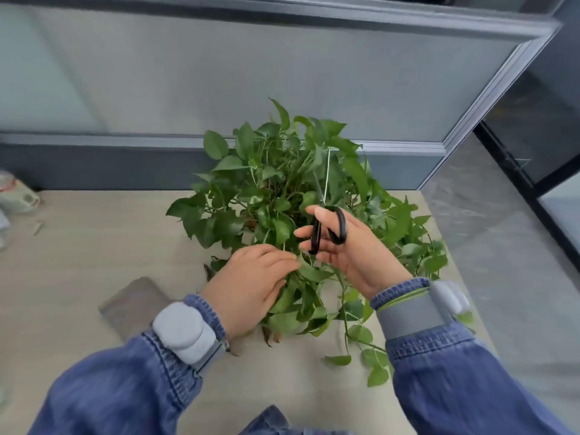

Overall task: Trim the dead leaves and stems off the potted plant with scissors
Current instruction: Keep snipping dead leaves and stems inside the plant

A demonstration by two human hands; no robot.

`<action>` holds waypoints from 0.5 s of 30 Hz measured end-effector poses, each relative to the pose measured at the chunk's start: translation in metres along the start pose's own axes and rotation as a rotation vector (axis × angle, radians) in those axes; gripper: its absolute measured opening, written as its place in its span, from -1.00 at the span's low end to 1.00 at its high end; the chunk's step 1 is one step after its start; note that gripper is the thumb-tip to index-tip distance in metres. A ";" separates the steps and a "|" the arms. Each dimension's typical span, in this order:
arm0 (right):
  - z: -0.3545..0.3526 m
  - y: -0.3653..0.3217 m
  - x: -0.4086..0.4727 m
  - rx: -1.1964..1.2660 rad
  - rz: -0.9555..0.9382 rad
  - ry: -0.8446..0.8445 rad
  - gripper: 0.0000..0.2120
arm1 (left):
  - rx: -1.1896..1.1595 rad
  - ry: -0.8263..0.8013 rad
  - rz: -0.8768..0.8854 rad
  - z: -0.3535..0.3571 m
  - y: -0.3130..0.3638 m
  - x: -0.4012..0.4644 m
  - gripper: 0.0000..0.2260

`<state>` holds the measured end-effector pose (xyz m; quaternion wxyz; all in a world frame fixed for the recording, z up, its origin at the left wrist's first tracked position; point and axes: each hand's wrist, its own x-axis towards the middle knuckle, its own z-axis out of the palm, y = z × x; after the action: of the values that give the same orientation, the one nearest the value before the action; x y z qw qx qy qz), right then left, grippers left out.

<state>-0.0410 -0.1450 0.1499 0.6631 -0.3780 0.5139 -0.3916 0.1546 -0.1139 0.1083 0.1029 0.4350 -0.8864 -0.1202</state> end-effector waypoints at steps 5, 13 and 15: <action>-0.007 0.003 0.004 0.018 -0.056 0.054 -0.72 | -0.078 -0.025 0.024 0.005 0.004 0.002 -0.66; -0.016 0.005 0.010 -0.011 -0.079 0.090 -0.75 | -0.253 0.075 -0.365 0.003 -0.010 0.034 -0.55; -0.018 0.008 0.010 -0.004 -0.068 0.097 -0.75 | -0.336 0.108 -0.413 -0.002 -0.022 0.043 -0.51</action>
<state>-0.0558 -0.1529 0.1358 0.6231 -0.3769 0.5331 -0.4307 0.1460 -0.1618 0.1064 0.1939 0.5892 -0.7398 -0.2605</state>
